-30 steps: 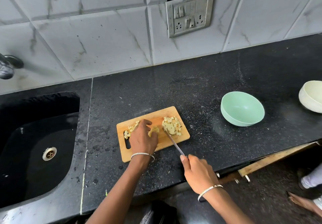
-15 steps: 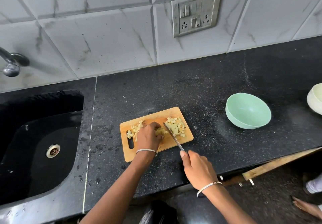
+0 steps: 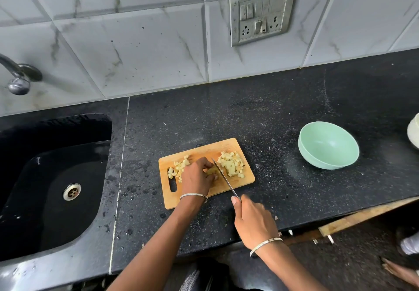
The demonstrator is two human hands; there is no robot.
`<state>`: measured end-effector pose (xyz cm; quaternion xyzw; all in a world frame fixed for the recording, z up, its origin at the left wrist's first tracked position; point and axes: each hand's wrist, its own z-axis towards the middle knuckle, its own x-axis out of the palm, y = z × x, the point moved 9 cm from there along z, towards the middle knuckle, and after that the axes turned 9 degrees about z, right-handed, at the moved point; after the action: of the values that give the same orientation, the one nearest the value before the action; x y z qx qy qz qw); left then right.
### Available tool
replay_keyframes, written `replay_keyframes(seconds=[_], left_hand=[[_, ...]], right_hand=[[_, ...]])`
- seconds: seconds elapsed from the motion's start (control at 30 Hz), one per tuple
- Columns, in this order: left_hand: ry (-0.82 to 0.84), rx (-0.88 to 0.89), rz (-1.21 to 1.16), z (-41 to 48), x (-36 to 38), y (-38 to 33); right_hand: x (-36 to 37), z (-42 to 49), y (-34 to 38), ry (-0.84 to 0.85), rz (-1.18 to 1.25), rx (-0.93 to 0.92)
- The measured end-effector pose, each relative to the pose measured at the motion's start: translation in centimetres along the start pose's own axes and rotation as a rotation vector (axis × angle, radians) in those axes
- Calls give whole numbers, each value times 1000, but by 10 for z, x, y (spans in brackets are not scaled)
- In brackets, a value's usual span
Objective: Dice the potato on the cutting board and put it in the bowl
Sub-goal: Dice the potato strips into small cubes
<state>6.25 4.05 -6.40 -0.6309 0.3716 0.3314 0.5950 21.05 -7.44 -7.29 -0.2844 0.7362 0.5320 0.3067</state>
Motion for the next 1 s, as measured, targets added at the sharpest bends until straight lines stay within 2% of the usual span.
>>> replay_keyframes(seconds=[0.37, 1.0], left_hand=[[-28, -5, 10, 1, 0, 3], [-18, 2, -58, 2, 0, 5]], right_hand=[[10, 29, 15, 22, -54, 48], [13, 26, 12, 21, -123, 52]])
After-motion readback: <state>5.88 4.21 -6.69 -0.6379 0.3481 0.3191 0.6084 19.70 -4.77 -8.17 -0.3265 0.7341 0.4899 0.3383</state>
